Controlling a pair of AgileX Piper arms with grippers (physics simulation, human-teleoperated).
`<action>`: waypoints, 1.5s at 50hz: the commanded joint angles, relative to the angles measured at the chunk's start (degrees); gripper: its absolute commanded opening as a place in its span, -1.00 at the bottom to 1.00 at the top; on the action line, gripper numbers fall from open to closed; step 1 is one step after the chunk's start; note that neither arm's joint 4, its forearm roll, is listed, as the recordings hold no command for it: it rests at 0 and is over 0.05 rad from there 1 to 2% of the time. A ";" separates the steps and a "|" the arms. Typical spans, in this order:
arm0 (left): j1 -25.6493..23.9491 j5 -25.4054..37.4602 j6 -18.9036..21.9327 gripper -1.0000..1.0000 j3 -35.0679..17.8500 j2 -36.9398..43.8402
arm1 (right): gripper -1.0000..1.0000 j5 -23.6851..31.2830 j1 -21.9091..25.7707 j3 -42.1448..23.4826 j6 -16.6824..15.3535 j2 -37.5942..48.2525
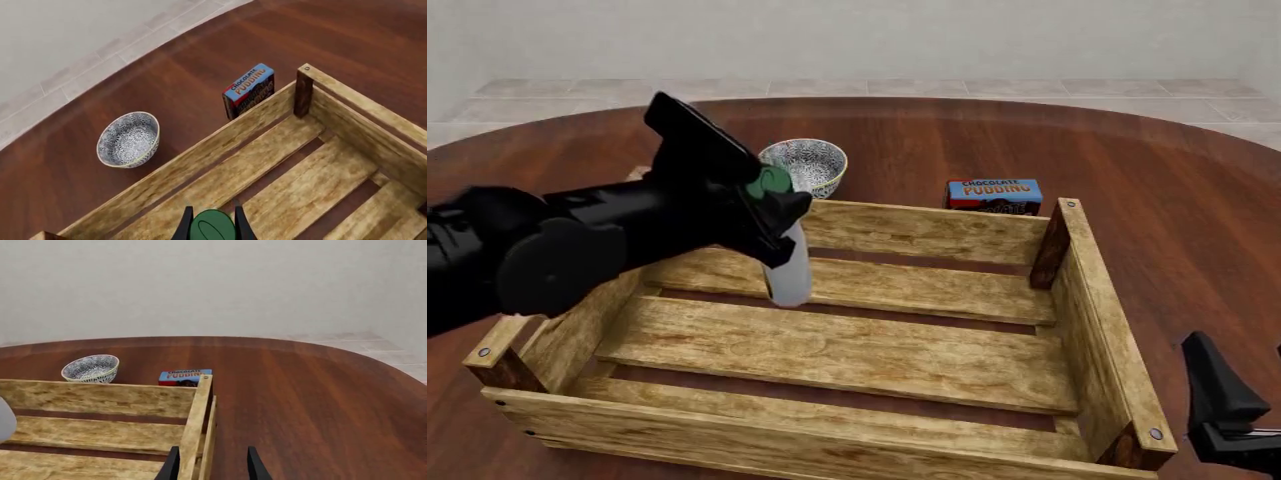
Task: Pick up the salad dressing and put it in the tray.
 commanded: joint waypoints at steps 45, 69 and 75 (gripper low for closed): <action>0.29 -3.60 -1.27 -1.00 3.30 4.17 | 1.00 -0.53 -0.09 0.00 0.11 0.69; 1.55 -5.40 -0.69 -1.00 4.90 5.26 | 1.00 -1.00 -0.26 0.00 0.35 1.04; 1.65 -5.70 -0.61 -1.00 5.40 5.34 | 1.00 -0.31 -0.39 0.00 0.43 0.33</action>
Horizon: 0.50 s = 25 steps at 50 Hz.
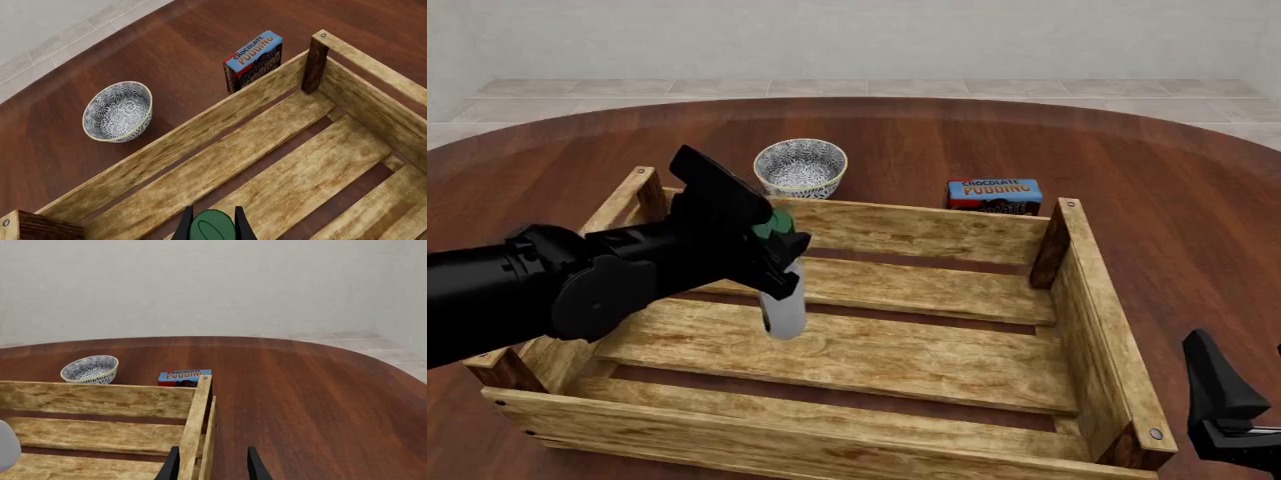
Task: Pick up the salad dressing and put it in the tray.
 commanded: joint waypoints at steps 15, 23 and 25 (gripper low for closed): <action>0.36 -1.97 0.52 -1.00 1.46 0.82 | 1.00 1.08 -0.28 0.00 0.25 -1.21; 0.28 -2.33 0.27 -1.00 1.79 0.95 | 1.00 0.82 -0.33 -0.02 0.28 -0.95; 0.25 -2.50 0.32 -1.00 1.96 0.93 | 1.00 0.92 -0.38 -0.02 0.28 -1.03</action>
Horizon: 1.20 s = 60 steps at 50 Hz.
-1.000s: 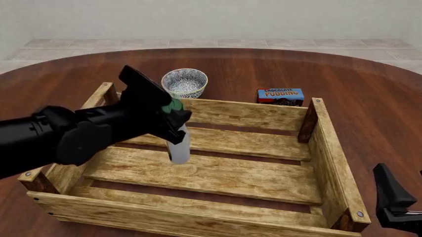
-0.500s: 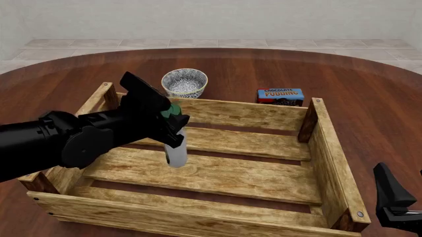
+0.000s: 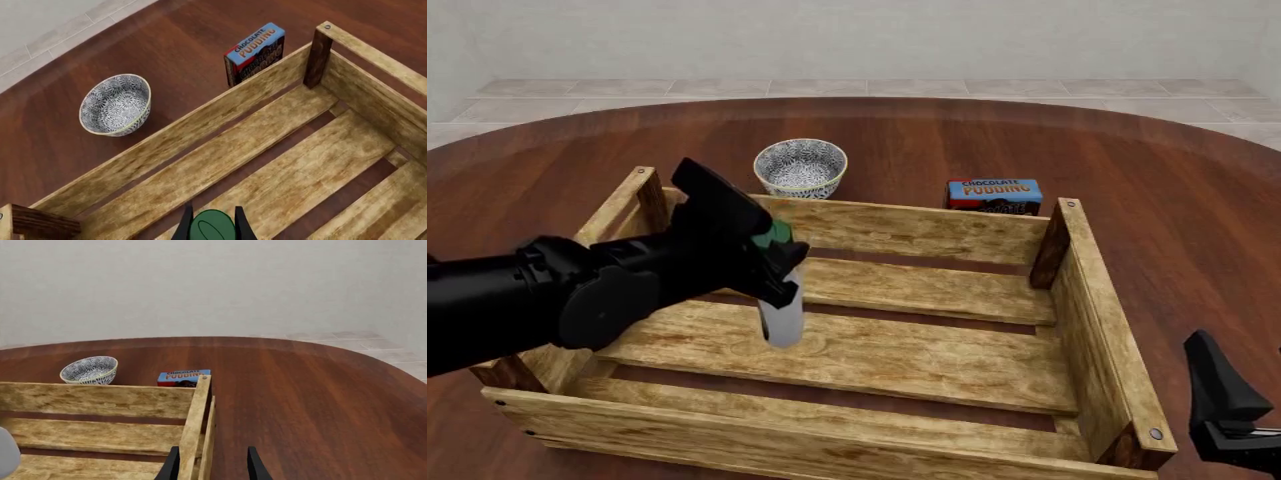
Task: Pick up the salad dressing and put it in the tray.
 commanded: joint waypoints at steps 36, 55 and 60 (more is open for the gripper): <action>0.42 -4.12 0.93 -1.00 3.12 2.39 | 1.00 0.20 -0.20 -0.03 0.19 -0.24; 0.77 -5.35 0.66 -1.00 4.14 3.38 | 1.00 0.22 -0.21 -0.03 0.17 -0.28; 1.04 -5.92 0.79 -1.00 4.56 3.73 | 1.00 0.19 -0.21 -0.03 0.20 -0.23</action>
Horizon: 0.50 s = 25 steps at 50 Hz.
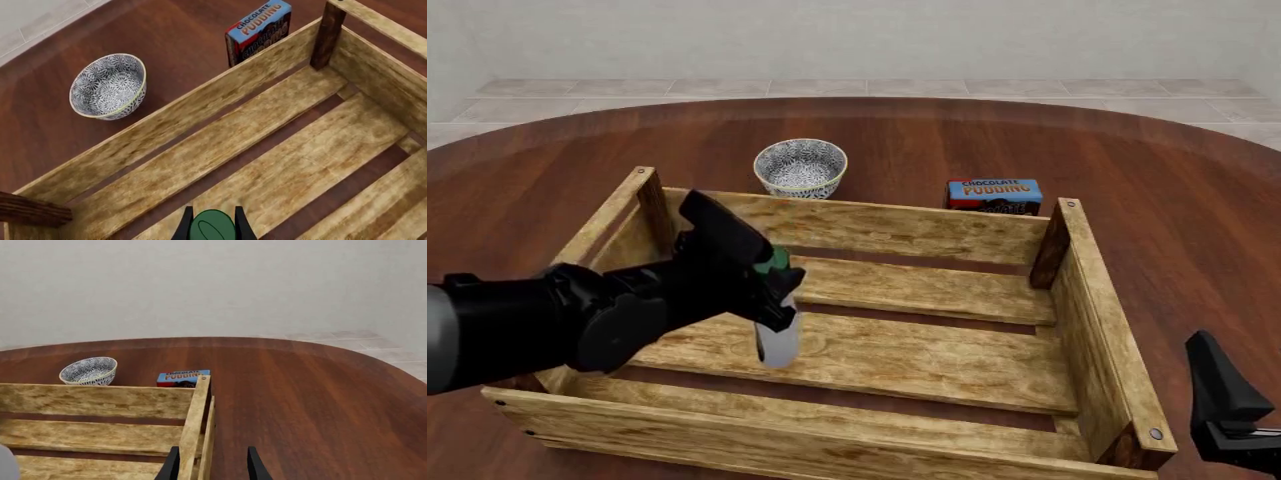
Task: Pick up the salad dressing and put it in the tray.
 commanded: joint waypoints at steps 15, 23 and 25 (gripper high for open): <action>0.14 -2.08 0.27 -1.00 0.86 1.56 | 1.00 0.01 0.04 0.00 -0.01 -0.02; 0.29 -2.62 0.29 -1.00 1.22 2.10 | 1.00 0.01 0.00 0.00 0.02 -0.01; 0.24 -2.89 0.30 -1.00 1.33 2.36 | 1.00 0.00 0.00 0.00 0.03 0.00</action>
